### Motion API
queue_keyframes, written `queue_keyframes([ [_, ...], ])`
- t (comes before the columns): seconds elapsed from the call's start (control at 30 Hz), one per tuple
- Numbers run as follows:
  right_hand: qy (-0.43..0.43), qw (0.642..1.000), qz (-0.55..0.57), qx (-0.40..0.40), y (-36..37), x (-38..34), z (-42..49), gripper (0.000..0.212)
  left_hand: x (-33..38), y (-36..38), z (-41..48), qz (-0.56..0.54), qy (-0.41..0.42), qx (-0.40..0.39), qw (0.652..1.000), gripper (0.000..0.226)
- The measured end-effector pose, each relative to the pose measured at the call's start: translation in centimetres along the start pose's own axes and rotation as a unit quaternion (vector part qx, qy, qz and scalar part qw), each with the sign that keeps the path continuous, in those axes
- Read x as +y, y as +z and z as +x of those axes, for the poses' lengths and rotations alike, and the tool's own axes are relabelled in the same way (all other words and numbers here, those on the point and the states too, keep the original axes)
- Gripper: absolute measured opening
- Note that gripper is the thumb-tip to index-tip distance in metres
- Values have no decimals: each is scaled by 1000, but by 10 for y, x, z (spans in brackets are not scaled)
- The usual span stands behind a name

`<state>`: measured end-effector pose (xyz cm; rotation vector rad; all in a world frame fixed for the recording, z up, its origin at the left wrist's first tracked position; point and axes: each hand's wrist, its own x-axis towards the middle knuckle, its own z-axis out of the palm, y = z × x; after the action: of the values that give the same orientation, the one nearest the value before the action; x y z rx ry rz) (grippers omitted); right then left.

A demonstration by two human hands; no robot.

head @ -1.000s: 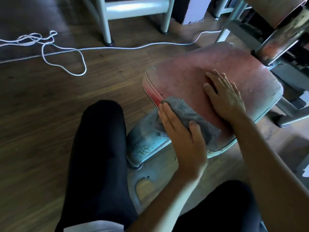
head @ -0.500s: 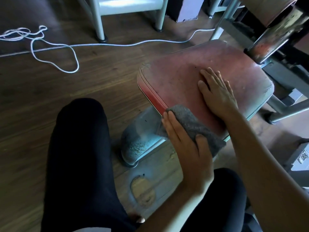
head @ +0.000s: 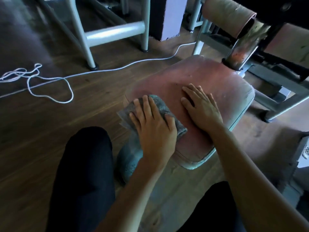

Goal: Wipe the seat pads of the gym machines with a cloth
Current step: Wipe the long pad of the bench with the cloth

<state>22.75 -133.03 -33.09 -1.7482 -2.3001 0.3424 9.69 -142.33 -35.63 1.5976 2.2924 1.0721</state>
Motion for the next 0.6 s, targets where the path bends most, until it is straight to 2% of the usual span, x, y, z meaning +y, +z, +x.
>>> queue_keyframes([
  [0.1, 51, 998, 3, 21, 0, 2, -3, 52, 5, -8, 21, 133, 106, -70, 983, 77],
  [0.2, 83, 994, 31, 56, -1, 2, -5, 47, 12, -8, 48, 188, 192, -188, 945, 89],
  [0.3, 89, 992, 65, 67, -1, 1, -4, 44, 18, 2, 80, 229, 259, -250, 905, 93],
  [0.4, 100, 989, 76, 72, 0, 2, -3, 43, 25, 17, 112, 218, 273, -270, 897, 76],
  [0.53, 127, 979, 77, 136, -5, -3, 11, 33, 24, 31, 141, 197, 319, -256, 891, 94],
  [0.6, 136, 979, 57, 139, -2, -9, 23, 33, 17, 39, 152, 168, 344, -243, 891, 89],
])
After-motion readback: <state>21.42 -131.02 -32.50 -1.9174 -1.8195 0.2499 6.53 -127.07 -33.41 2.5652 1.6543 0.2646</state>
